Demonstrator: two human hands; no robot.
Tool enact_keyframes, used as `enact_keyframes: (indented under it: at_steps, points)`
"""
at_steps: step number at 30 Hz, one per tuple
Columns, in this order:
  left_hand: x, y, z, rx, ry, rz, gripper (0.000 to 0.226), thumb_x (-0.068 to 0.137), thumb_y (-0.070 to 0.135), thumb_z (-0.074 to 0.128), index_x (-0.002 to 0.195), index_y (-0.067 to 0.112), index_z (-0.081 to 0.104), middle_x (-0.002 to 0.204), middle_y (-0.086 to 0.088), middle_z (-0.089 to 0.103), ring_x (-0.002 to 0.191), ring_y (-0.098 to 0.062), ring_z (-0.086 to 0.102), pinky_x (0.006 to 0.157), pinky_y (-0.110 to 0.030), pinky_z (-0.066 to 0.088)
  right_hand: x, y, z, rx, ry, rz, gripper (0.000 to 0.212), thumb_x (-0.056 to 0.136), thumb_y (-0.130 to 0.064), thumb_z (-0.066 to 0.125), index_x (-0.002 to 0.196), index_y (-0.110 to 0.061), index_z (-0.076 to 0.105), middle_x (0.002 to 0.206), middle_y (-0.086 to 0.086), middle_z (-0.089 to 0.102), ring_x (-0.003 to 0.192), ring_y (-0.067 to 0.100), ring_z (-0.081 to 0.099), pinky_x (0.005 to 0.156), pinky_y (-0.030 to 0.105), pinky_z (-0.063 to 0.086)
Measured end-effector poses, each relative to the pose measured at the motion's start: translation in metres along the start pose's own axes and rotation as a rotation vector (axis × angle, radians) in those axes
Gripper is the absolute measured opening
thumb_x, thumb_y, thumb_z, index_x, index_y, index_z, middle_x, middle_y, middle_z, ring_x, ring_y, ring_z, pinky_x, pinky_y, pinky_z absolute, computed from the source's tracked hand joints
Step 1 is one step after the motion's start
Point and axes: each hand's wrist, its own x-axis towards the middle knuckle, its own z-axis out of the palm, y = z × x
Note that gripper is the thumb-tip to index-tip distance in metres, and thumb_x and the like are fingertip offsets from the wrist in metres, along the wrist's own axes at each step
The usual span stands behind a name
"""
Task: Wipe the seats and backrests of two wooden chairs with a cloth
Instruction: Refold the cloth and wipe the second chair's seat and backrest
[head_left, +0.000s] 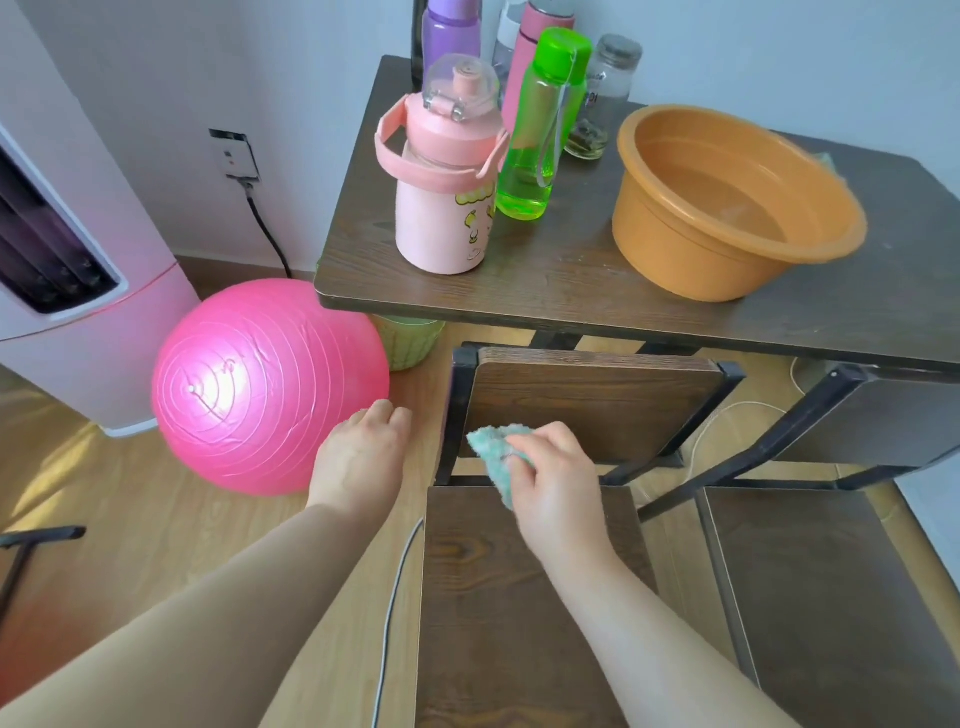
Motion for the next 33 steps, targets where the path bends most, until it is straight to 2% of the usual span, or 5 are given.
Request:
enact_keyframes:
  at_steps: [4,8,12,21,33]
  points:
    - [0.003,0.003,0.001,0.068,-0.026,-0.007,0.021,0.080,-0.006,0.062,0.082,0.013,0.052,0.074,0.000,0.045,0.055,-0.022,0.043,0.046,-0.032,0.032,0.013,0.019,-0.035,-0.024,0.127,0.085,0.023,0.093,-0.014,0.061,0.114,-0.010,0.069,0.110,0.000,0.057,0.093,0.006,0.053,0.071,0.001,0.033]
    - [0.004,0.019,0.002,0.084,0.046,0.040,0.034,0.091,0.038,0.063,0.071,0.017,0.046,0.060,0.004,0.044,0.047,-0.025,0.050,0.043,-0.026,0.029,0.038,0.043,-0.075,-0.074,0.240,0.110,0.025,0.092,-0.012,0.060,0.116,-0.008,0.069,0.110,0.005,0.059,0.094,0.015,0.056,0.079,0.022,0.043]
    - [0.002,0.038,-0.007,0.085,0.176,0.093,0.036,0.085,0.033,0.073,0.063,0.014,0.053,0.052,0.002,0.046,0.041,-0.025,0.049,0.039,-0.022,0.029,0.066,0.086,-0.113,-0.088,0.310,0.318,0.025,0.096,-0.021,0.057,0.119,-0.017,0.066,0.113,0.002,0.059,0.096,0.016,0.059,0.068,0.024,0.051]
    - [0.015,0.095,-0.010,0.091,0.378,0.226,0.049,0.090,0.040,0.059,0.130,0.012,0.057,0.140,-0.014,0.051,0.131,-0.035,0.044,0.104,-0.054,0.037,0.110,0.146,-0.128,-0.138,0.306,0.510,0.023,0.097,-0.022,0.056,0.115,-0.014,0.068,0.110,0.009,0.063,0.091,0.024,0.065,0.070,0.032,0.056]
    - [0.030,0.116,0.001,0.139,0.215,0.108,0.065,0.095,0.048,0.046,0.149,0.012,0.036,0.157,-0.014,0.030,0.147,-0.033,0.020,0.116,-0.058,0.019,0.112,0.133,-0.121,-0.235,0.131,0.350,0.029,0.095,-0.022,0.059,0.121,-0.010,0.066,0.114,0.008,0.054,0.087,0.018,0.058,0.077,0.033,0.057]
